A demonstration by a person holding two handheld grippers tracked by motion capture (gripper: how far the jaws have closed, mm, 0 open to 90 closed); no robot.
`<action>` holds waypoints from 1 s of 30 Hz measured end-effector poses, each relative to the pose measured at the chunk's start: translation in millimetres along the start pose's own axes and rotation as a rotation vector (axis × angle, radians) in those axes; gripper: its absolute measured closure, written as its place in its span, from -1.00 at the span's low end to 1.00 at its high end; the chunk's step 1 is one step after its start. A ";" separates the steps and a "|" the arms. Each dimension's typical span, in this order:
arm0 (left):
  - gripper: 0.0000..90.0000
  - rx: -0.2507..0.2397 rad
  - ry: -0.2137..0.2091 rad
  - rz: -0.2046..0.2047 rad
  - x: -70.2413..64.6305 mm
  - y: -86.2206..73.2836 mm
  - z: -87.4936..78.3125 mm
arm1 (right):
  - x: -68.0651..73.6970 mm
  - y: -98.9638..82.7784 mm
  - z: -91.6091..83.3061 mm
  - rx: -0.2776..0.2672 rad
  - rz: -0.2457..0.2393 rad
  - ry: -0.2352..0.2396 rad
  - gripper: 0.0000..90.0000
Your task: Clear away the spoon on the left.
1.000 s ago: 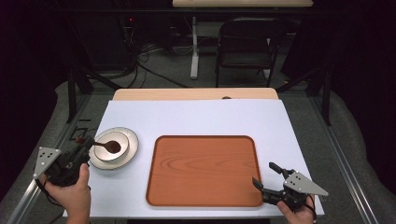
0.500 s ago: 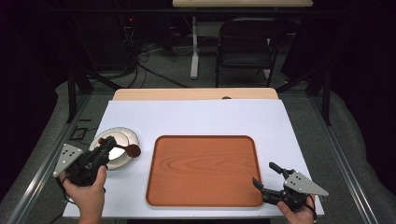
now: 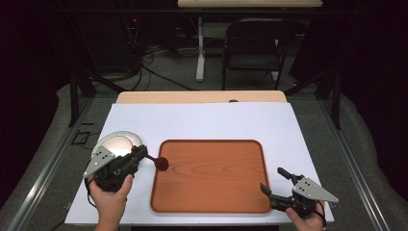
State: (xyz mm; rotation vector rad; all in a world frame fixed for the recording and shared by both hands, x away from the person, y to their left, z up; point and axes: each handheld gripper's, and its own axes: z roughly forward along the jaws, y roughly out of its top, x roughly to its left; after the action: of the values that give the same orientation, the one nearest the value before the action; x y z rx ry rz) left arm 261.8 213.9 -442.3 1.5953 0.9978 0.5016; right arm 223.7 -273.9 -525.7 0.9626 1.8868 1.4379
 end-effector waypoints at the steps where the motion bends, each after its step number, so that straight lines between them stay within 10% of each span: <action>1: 0.87 0.019 -0.009 0.012 -1.7 1.6 1.3 | 0.3 -0.2 -0.2 0.002 0.006 0.000 -0.57; 14: 0.87 0.186 -0.102 0.128 -24.0 20.6 19.1 | -0.3 -0.5 -0.2 0.002 0.007 0.000 -0.57; 30: 0.87 0.374 -0.177 0.134 -29.3 17.7 42.4 | -0.3 -0.7 0.4 0.004 0.007 0.002 -0.57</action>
State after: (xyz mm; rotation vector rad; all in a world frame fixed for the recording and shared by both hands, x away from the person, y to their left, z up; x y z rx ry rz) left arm 284.1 165.3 -431.8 2.0128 0.8885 0.2658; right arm 224.1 -274.1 -526.5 0.9707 1.8899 1.4399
